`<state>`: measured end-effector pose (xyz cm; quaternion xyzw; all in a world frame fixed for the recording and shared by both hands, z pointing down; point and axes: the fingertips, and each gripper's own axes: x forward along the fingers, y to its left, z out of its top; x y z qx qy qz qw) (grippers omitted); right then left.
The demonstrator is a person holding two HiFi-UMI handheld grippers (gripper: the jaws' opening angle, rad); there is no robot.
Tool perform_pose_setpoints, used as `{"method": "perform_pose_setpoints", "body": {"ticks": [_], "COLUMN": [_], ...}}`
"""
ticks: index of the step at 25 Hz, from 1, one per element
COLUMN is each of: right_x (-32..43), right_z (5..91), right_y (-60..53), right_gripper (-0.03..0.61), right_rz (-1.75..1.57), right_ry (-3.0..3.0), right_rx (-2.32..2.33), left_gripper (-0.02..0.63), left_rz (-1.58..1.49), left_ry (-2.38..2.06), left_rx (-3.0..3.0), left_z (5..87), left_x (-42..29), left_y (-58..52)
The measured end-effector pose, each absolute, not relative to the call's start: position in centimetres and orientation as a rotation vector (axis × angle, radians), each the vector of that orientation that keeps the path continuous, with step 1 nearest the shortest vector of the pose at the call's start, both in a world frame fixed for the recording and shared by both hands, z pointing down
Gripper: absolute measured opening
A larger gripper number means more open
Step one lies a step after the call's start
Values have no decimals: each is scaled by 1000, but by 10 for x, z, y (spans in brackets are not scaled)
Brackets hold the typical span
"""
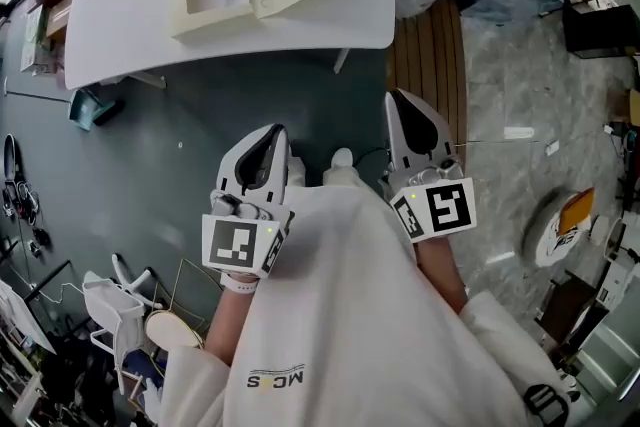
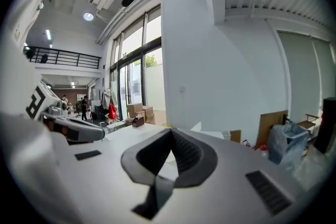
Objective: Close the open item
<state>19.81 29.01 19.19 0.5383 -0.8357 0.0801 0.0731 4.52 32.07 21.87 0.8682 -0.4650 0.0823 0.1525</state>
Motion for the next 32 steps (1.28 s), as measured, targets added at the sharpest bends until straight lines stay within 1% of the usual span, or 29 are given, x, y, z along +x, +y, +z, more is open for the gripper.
{"method": "perform_pose_setpoints", "body": {"ticks": [8, 15, 22, 28, 32], "right_x": [176, 157, 144, 142, 147], "right_z": [201, 202, 213, 226, 224], "right_y": [266, 247, 210, 151, 105], "right_gripper": [15, 15, 15, 15, 15], "right_rz": [250, 251, 278, 310, 296], "right_ry": [-2416, -2359, -2380, -2429, -2470], "right_rx": [1694, 1750, 1676, 1646, 1605], "left_gripper": [29, 29, 29, 29, 29], "left_rz": [218, 253, 258, 287, 315], "left_ry": [-1300, -1277, -1314, -1364, -1376], "left_rx": [2492, 2526, 2451, 2416, 2411], "left_z": [222, 230, 232, 242, 239], "left_x": [-8, -41, -51, -52, -40], "left_y": [301, 274, 244, 205, 165]}}
